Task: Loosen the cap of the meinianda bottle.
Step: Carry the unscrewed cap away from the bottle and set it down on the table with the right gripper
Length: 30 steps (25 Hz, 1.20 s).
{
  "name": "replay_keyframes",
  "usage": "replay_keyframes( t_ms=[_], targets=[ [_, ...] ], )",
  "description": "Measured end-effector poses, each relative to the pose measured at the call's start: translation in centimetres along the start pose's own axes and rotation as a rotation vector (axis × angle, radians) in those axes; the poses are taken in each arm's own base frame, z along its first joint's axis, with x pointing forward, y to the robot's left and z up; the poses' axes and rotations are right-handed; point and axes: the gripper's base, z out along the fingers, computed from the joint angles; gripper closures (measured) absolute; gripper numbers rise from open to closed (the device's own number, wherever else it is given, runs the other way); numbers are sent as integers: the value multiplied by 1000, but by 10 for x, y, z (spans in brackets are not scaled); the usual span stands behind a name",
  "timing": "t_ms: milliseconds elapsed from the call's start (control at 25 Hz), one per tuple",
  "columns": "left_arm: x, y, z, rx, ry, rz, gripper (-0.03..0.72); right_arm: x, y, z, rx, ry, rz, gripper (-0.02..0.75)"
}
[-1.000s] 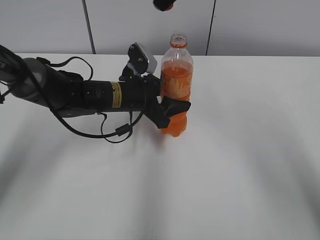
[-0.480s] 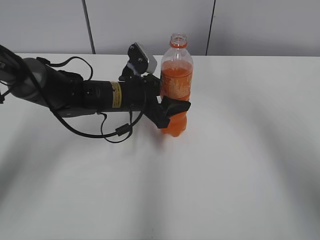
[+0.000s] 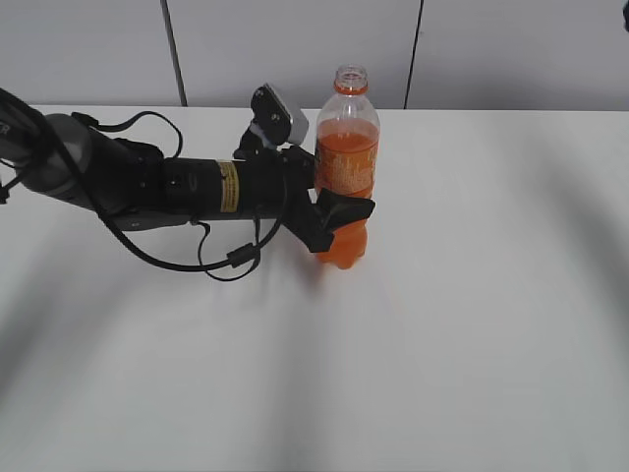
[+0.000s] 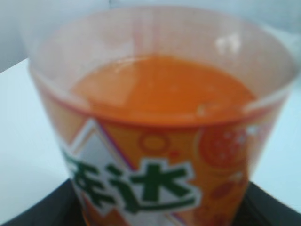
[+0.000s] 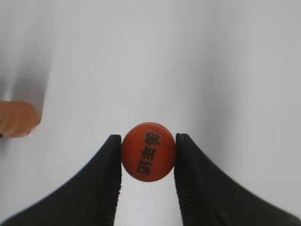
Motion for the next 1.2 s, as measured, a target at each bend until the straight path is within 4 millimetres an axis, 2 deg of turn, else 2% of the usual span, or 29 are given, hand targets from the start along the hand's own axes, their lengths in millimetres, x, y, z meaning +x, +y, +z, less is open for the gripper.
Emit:
replay_keyframes(
  t_ms=[160, 360, 560, 960, 1080, 1200],
  targets=[
    [0, 0, 0, 0, 0, 0, 266, 35, -27, 29, -10, 35, 81, 471],
    [0, 0, 0, 1, -2, 0, 266, 67, -34, 71, 10, 35, 91, 471],
    [0, 0, 0, 1, -2, 0, 266, 80, -40, 107, 40, 5, 111, 471],
    [0, 0, 0, 3, -4, 0, 266, 106, -55, 207, 64, 97, 125, 471],
    [-1, -1, 0, 9, -10, 1, 266, 117, -57, 229, 62, 137, 110, 471],
    [0, -2, 0, 19, -14, 4, 266, 123, -58, 240, 61, 157, 100, 471]
  ],
)
